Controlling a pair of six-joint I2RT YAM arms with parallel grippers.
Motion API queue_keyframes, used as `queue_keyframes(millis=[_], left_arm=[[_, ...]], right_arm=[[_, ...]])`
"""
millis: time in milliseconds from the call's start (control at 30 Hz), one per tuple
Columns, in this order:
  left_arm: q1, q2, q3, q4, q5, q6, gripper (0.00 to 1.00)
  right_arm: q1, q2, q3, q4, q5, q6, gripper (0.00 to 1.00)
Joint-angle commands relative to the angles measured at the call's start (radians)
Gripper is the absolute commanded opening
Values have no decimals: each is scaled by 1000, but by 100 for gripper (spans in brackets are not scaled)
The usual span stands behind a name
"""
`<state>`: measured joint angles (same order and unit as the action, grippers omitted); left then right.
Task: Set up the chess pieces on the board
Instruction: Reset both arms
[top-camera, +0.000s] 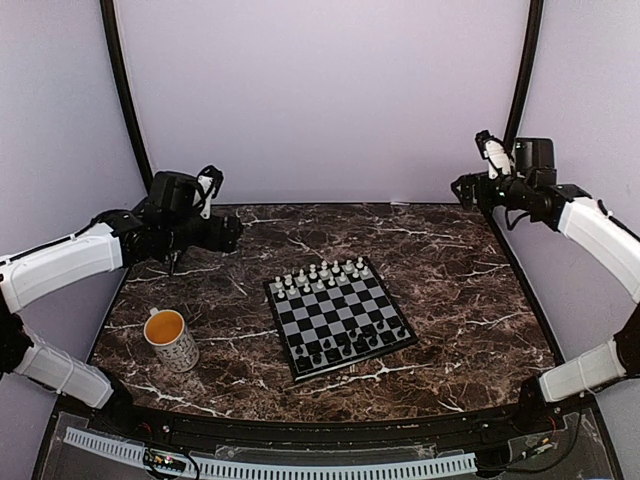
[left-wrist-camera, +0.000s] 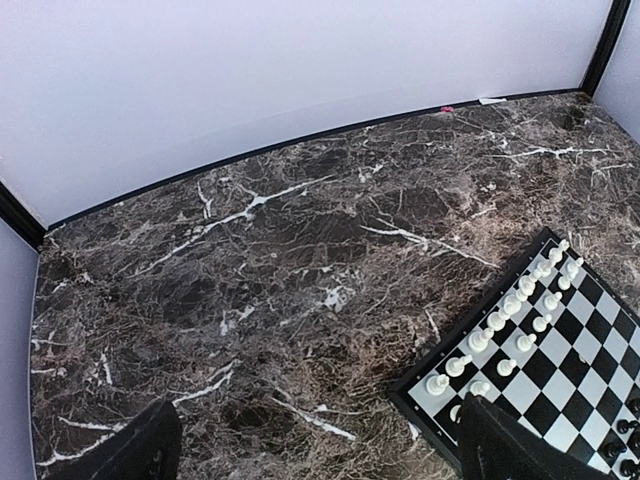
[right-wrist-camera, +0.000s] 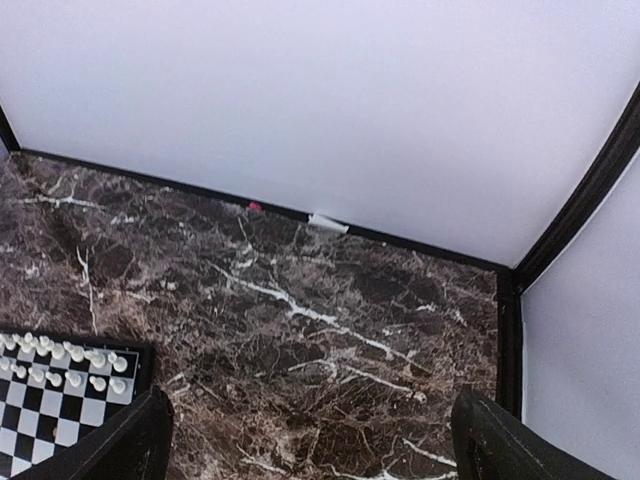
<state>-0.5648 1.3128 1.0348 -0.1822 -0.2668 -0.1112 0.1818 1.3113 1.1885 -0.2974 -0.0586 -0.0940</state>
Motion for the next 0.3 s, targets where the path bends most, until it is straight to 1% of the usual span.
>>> queue_keyframes(millis=[0,100,267], left_arm=[[5,-58,84,-42,-25,28,99],[5,-71,130,-69,-8,29,99],[5,-93,171,-53,8,41,99]], right_arm=[[-4,-103,21,71,12,56,99],[-4,-157,-2,75,37,61,98],[-4,-189,-30,59,36,74,99]])
